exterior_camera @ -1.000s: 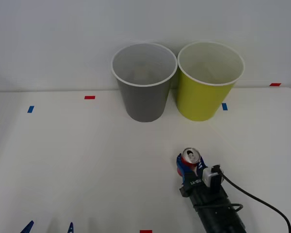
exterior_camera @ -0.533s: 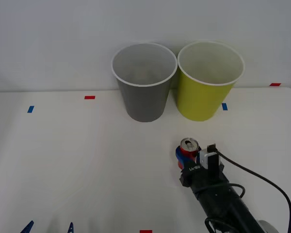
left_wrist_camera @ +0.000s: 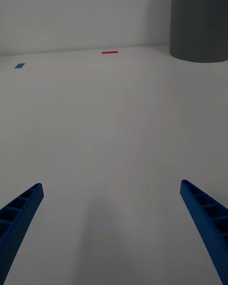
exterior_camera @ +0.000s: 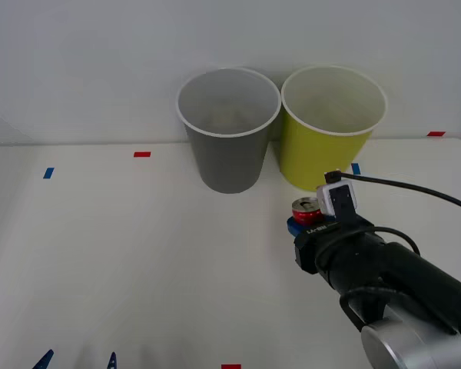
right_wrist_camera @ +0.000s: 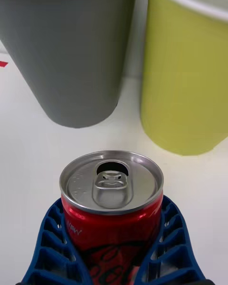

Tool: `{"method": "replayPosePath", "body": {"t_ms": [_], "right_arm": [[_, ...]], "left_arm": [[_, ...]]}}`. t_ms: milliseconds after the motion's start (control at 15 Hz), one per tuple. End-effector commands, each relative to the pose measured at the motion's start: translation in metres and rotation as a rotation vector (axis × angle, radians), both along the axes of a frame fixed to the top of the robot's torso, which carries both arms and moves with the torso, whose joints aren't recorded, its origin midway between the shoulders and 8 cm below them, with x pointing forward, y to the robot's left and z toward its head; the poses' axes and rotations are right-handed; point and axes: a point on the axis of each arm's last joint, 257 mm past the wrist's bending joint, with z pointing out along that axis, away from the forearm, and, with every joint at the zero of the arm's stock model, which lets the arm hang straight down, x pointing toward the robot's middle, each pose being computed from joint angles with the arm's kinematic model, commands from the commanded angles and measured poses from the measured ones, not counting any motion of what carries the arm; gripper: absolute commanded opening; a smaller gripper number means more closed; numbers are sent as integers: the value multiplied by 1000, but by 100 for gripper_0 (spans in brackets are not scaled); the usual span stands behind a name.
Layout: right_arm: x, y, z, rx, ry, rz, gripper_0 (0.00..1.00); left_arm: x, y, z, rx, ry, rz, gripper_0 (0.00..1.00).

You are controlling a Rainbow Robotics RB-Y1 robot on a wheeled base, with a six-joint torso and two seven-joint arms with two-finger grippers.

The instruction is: Put cans in the gray bin and PET bottles in the light green bin.

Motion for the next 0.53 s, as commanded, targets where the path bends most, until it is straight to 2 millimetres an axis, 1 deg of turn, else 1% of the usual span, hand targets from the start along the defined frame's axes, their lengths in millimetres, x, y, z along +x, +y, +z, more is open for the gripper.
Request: {"method": "replayPosePath", "body": {"t_ms": [67,267,333,467,533], "right_arm": [[15,9,53,-4,-46,-7,9],[21,21,74,38,-12,34,9],[22,26,85,56,-11,57,9],[32,43,98,74,-17,118,8],[41,55,106,80,-27,148,9]], "left_arm": [[0,0,0,0,0,0,100],[0,0,0,0,0,0,100],[0,0,0,0,0,0,100],[0,0,0,0,0,0,100],[0,0,0,0,0,0,100]]}}
